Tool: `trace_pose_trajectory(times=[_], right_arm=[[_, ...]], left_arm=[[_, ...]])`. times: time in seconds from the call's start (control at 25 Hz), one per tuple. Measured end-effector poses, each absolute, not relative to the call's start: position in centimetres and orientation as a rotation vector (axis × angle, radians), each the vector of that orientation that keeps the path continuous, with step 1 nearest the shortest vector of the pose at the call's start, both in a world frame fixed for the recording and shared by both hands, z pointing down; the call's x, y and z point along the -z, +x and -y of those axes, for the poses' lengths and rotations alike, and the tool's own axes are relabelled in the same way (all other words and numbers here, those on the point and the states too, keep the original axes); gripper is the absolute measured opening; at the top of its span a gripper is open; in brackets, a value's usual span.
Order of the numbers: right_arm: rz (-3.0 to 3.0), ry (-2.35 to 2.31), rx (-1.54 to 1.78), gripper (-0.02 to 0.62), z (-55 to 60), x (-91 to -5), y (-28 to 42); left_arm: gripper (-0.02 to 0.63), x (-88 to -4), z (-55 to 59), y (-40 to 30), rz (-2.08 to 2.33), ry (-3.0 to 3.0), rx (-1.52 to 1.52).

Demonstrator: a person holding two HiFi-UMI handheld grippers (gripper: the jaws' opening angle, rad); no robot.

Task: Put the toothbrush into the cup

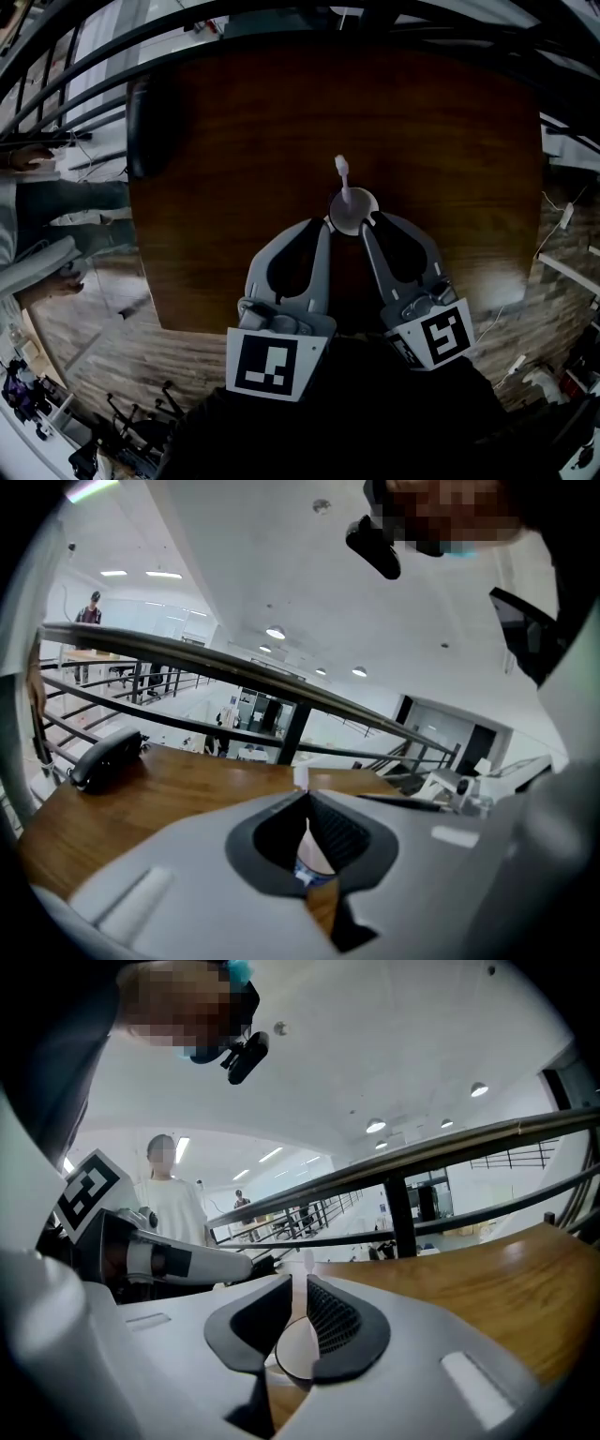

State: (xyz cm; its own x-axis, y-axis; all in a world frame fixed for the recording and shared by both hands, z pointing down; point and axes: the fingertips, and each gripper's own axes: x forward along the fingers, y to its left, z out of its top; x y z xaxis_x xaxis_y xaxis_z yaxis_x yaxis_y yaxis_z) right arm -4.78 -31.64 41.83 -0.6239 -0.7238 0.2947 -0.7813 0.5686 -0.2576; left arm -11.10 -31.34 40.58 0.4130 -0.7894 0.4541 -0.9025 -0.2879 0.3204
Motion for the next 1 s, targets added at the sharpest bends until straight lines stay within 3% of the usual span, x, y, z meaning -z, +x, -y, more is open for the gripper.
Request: trace_pose_trajectory(times=[0.24,0.48,1.0], right_arm=[[2.692,1.353,-0.484,0.000,29.9,-36.8,-4.4],[2.736,1.390,-0.371,0.000,29.2,-31.5,-5.3],[2.781,1.426,-0.251,-0.002,27.2,-26.6,-4.9]], left_arm=[[0.008,-36.4,29.4,-11.5,1.480,2.223,-0.229],[0.008,-31.2,29.3,-15.2,1.648,2.302,-0.164],[0.008,-26.2,27.3,-12.7,1.611,2.463,-0.064]])
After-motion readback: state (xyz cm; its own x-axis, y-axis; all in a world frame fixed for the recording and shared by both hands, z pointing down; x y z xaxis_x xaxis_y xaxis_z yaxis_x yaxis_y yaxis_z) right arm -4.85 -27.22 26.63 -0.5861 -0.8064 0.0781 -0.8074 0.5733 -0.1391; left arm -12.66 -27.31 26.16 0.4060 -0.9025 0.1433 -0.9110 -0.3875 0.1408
